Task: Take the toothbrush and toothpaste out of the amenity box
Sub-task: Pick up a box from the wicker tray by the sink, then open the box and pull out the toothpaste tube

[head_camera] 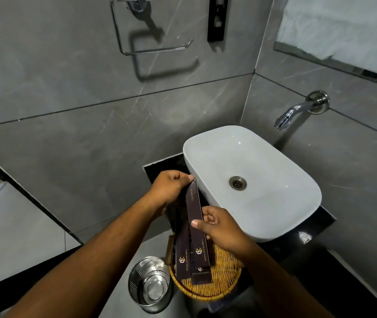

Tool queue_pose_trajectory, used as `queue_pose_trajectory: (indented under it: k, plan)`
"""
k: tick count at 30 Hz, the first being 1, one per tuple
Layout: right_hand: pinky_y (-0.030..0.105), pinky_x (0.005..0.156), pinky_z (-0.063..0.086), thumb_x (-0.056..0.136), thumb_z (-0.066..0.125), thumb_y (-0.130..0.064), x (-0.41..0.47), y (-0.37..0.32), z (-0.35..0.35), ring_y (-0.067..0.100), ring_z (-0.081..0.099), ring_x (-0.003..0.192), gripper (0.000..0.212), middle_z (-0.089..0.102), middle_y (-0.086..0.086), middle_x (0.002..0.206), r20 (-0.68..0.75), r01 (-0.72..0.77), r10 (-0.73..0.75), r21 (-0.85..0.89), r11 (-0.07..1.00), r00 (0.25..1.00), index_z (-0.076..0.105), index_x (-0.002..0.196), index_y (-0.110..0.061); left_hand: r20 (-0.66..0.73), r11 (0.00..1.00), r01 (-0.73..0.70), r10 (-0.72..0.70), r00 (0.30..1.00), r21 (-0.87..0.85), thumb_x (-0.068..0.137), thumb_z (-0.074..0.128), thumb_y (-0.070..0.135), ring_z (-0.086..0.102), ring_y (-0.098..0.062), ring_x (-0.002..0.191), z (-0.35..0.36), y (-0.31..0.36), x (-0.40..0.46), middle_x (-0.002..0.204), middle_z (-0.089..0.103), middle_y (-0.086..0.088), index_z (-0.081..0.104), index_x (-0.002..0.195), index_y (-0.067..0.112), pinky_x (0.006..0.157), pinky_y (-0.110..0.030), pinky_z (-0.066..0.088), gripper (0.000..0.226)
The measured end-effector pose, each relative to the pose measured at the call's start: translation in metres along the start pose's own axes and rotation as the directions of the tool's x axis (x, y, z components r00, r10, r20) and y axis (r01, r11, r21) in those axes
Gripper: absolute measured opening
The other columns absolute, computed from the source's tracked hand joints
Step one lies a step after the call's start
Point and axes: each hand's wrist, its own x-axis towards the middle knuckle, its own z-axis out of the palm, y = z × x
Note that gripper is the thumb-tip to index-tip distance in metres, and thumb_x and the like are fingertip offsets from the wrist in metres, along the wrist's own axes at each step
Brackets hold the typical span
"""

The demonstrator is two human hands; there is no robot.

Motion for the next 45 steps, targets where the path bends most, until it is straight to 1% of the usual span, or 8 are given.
queue_pose_trajectory:
  k: [5,15,20,22,28,32,38,45]
  plan:
    - [0.029,0.072,0.062,0.087,0.068,-0.02,-0.005,-0.003,0.001,0.013,0.075,0.088,0.017,0.078,-0.005,0.095,-0.001,0.035,-0.035,0.015,0.999,0.999,0.068,0.097,-0.034,-0.113,0.994,0.005,-0.017,0.993,-0.106,0.089,0.06,0.036,0.045,-0.02,0.047,0.002,0.01,-0.008,0.053,0.051,-0.007,0.047,0.052,0.02,0.053,-0.029,0.037,0.042]
    - [0.045,0.082,0.061,0.083,0.071,-0.029,-0.012,0.004,-0.002,0.014,0.072,0.092,0.024,0.075,-0.001,0.101,-0.049,0.05,-0.057,-0.128,0.991,0.997,0.067,0.107,-0.03,-0.118,0.963,0.111,-0.144,0.983,-0.247,0.085,0.062,0.049,0.065,-0.017,0.051,0.001,0.011,-0.029,0.058,0.067,-0.004,0.064,0.07,0.015,0.052,-0.031,0.055,0.037]
    - [0.029,0.069,0.059,0.08,0.074,-0.031,-0.01,0.006,-0.005,0.003,0.069,0.077,0.013,0.072,-0.005,0.086,-0.107,0.053,-0.072,-0.172,0.984,0.992,0.064,0.088,-0.034,0.018,0.982,-0.053,0.05,0.999,0.181,0.068,0.079,0.048,0.056,-0.009,0.051,0.008,-0.015,-0.052,0.056,0.059,0.0,0.06,0.058,0.014,0.047,-0.019,0.04,0.04]
    - [0.02,0.061,0.049,0.078,0.075,-0.035,-0.009,0.007,-0.005,-0.004,0.06,0.068,0.017,0.063,-0.011,0.076,-0.109,0.054,-0.083,-0.245,0.968,0.991,0.058,0.079,-0.036,0.011,0.977,-0.033,0.031,0.999,0.209,0.072,0.079,0.037,0.063,-0.003,0.053,0.013,-0.026,-0.056,0.062,0.069,0.001,0.069,0.067,0.008,0.049,-0.016,0.044,0.031]
    - [0.023,0.065,0.051,0.086,0.067,-0.019,-0.006,-0.003,-0.02,0.008,0.065,0.076,0.037,0.069,-0.004,0.092,-0.142,0.012,-0.031,-0.13,0.991,0.989,0.061,0.122,-0.016,-0.106,0.923,-0.1,0.149,0.983,0.371,0.077,0.071,0.029,0.07,-0.019,0.073,0.014,-0.03,-0.057,0.078,0.074,-0.006,0.071,0.077,0.013,0.068,-0.038,0.056,0.016]
    - [0.023,0.047,0.049,0.087,0.068,-0.023,0.013,-0.047,-0.032,0.011,0.064,0.062,0.016,0.066,-0.001,0.082,-0.326,0.091,-0.088,-0.005,0.996,0.941,0.066,0.103,-0.022,-0.075,0.841,-0.159,0.23,0.97,0.518,0.076,0.065,0.032,0.064,-0.02,0.068,0.013,-0.033,-0.059,0.074,0.069,-0.004,0.063,0.077,0.015,0.063,-0.039,0.053,0.017]
    - [0.022,0.04,0.048,0.087,0.067,-0.024,0.028,-0.07,-0.02,0.011,0.065,0.054,0.011,0.071,0.002,0.078,-0.154,0.022,-0.032,-0.067,0.998,0.988,0.068,0.094,-0.015,0.003,0.822,-0.254,0.294,0.956,0.51,0.071,0.058,0.036,0.057,-0.008,0.056,0.015,-0.034,-0.063,0.07,0.063,0.004,0.053,0.08,0.033,0.05,-0.026,0.047,0.01]
    - [0.023,0.039,0.051,0.095,0.055,-0.011,0.036,-0.054,-0.03,0.012,0.058,0.039,0.018,0.065,0.012,0.063,-0.277,-0.008,0.056,0.17,0.985,0.959,0.069,0.084,-0.007,0.1,0.703,-0.289,0.298,0.949,0.65,0.078,0.067,0.044,0.059,-0.009,0.096,0.0,-0.049,-0.062,0.118,0.063,0.001,0.046,0.13,0.024,0.071,-0.015,0.048,0.06]
